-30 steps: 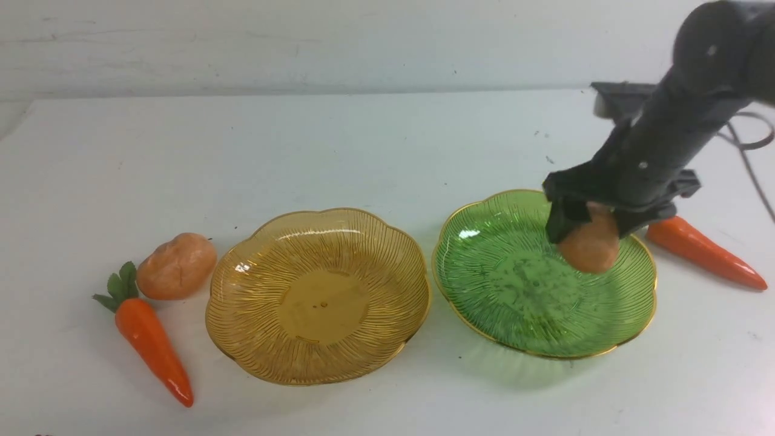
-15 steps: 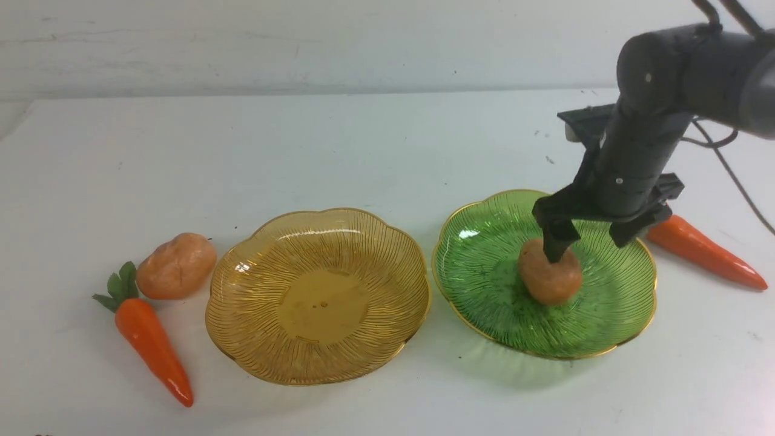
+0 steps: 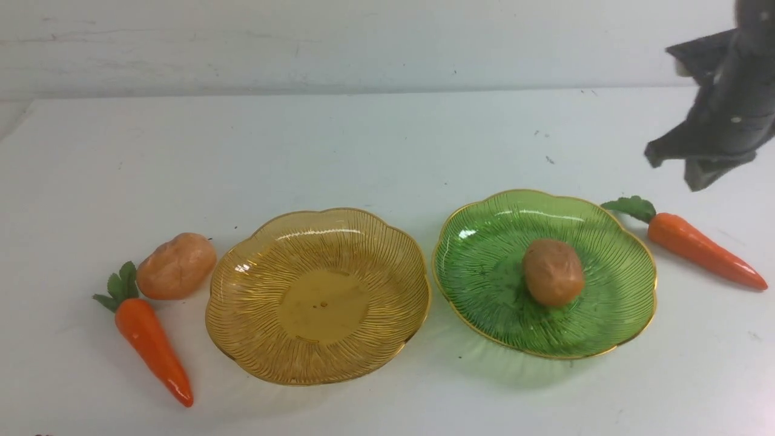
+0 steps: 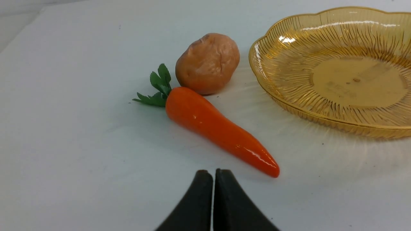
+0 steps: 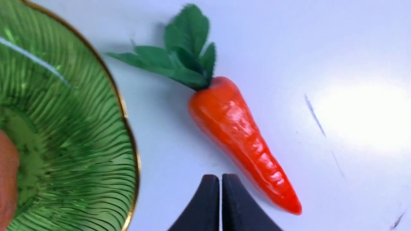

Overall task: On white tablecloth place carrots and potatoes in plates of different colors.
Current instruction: 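Place the carrot on the yellow plate with the right gripper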

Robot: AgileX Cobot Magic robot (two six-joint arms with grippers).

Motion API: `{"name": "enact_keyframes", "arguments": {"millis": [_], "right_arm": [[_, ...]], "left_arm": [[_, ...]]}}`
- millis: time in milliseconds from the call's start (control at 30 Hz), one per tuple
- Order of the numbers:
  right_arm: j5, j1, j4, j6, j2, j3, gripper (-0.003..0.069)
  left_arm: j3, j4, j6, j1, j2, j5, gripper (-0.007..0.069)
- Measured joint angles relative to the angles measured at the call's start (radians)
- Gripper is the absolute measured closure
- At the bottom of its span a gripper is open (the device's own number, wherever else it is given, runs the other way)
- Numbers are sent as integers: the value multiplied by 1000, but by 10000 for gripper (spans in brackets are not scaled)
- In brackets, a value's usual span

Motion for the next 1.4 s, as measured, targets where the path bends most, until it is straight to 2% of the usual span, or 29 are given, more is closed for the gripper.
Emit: {"name": "enact_keyframes", "arguments": {"millis": [133,200,233,333,433,533,667,800,933,1000,1067,1400], "right_arm": [[3,-101,105,-67,0,1,609],[5,-148,166,-122,0,1,508],[5,-164,184,-147,0,1,421],[6,-170,216,-201,3,1,249],[6,-165,257,-318,38,1,87],[6,-158,254,-419,98,1,39],[5,-157,237,-453,167,1,50],[-19,-157,220,-462,220,1,111],[-40,-157,202,-461,232,1,228],[-46,-157,186,-457,232,1,342],[-45,-157,172,-452,232,1,412],[-1,-154,169,-326,203,-154,398]], "left_arm": [[0,0,0,0,0,0,628],[0,0,0,0,0,0,628],[0,0,0,0,0,0,628],[0,0,0,0,0,0,628],[0,0,0,0,0,0,628],[0,0,0,0,0,0,628],[0,0,0,0,0,0,628],[0,0,0,0,0,0,628],[0,0,0,0,0,0,628],[0,0,0,0,0,0,628],[0,0,0,0,0,0,628],[0,0,0,0,0,0,628]]}}
